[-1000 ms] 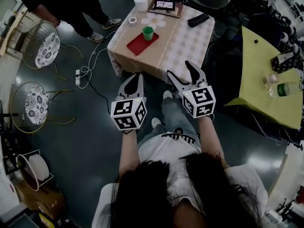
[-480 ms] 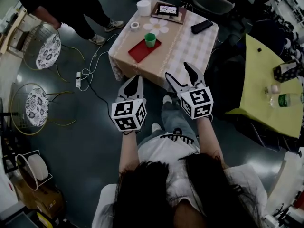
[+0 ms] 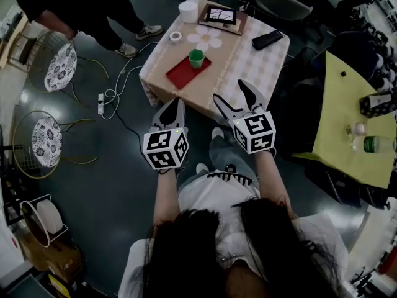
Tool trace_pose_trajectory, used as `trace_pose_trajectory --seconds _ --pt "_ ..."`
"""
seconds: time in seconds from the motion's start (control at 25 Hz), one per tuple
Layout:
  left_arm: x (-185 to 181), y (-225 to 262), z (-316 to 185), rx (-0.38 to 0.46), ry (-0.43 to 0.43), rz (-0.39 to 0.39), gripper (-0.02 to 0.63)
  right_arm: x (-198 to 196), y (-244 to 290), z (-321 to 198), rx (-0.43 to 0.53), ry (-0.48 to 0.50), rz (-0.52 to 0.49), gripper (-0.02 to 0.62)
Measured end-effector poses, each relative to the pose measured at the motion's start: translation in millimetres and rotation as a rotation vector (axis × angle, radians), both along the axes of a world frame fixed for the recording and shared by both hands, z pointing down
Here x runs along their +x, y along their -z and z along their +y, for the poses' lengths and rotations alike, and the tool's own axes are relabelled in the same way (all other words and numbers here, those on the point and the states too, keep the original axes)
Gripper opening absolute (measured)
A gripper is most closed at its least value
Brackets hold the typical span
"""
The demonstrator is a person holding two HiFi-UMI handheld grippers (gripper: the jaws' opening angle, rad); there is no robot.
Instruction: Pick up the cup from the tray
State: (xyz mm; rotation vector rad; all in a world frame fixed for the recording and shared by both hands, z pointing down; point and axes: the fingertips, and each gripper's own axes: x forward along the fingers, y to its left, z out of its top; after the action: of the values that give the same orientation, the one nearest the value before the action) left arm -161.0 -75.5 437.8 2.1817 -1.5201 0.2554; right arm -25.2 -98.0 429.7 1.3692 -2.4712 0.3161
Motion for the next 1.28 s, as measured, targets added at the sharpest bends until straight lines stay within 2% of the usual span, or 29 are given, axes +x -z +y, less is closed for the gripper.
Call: trace_pose_trajectory --seconds 0.32,0.68,0.88,1.04,1.28 --pt "5 -11 -38 -0.035 0.028 -0.018 0.009 9 -13 -40 -0.018 0.013 0.020 0.333" --pt "14 -15 -83 -0.067 0.077 -0.021 0.009 16 -24 -87 -0.033 0.074 0.025 0.333" --pt "18 -19 -103 -0.090 0.112 -0.011 0.009 15 -27 -110 -0.051 0.134 0.016 0.334" --pt "11 -19 -116 -0.095 0.176 -0.005 0.009 9 -25 -121 -0.061 0.202 0.032 0.334" --pt "7 -19 -133 -0.097 0.200 0.017 0.009 5 -27 -134 -0.066 0.231 -0.002 0.350"
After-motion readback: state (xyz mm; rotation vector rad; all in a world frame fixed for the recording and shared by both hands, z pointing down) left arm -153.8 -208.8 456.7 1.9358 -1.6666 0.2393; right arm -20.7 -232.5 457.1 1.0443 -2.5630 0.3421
